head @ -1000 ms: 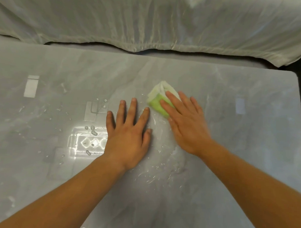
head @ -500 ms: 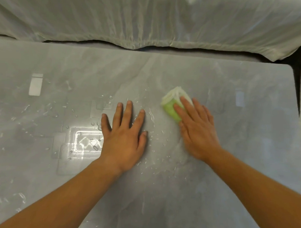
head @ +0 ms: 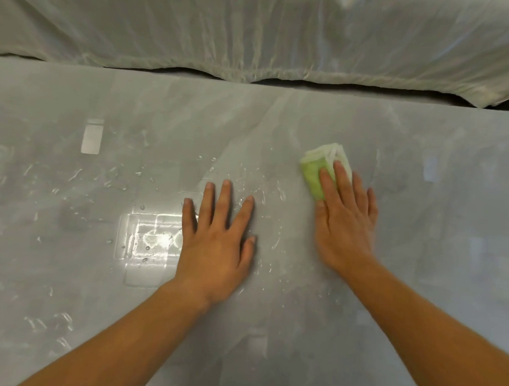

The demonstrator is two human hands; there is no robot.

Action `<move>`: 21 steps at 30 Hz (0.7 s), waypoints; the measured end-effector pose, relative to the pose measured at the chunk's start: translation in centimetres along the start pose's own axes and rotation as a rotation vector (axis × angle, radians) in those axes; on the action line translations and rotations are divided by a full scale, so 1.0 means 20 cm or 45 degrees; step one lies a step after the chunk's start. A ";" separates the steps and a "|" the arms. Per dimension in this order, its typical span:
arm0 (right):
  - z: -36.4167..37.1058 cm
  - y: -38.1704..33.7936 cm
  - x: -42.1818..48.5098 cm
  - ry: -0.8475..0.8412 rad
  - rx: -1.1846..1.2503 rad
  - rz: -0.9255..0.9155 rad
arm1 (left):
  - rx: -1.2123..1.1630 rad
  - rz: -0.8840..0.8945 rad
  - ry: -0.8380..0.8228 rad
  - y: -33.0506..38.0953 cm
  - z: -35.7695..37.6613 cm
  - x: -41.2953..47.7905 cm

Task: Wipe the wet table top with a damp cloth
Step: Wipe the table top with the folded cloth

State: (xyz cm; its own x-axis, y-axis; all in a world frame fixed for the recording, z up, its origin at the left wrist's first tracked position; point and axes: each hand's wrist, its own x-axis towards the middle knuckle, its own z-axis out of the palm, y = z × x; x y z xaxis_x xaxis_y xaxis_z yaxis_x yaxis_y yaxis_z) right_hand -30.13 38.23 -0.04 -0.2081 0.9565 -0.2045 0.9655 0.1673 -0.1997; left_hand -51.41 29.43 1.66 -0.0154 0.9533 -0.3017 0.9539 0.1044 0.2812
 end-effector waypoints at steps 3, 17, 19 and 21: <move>0.02 -0.09 -0.10 0.017 -0.006 0.006 | -0.022 0.019 -0.006 -0.02 0.00 0.00; 0.01 -0.22 0.19 0.059 -0.095 -0.236 | -0.086 0.052 0.065 -0.02 0.01 -0.02; 0.03 -0.14 -0.05 -0.010 -0.134 -0.462 | -0.116 0.062 0.090 -0.01 -0.01 -0.07; 0.02 0.00 -0.16 -0.102 -0.145 -0.634 | -0.120 0.065 0.101 0.01 -0.01 -0.14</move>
State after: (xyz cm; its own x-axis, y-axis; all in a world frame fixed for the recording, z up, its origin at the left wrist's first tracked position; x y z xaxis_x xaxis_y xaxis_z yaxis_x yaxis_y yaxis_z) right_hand -29.43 35.15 0.26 -0.6536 0.7339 -0.1848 0.7565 0.6268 -0.1866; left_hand -51.15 26.91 2.69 0.0051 0.9770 -0.2131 0.9218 0.0780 0.3797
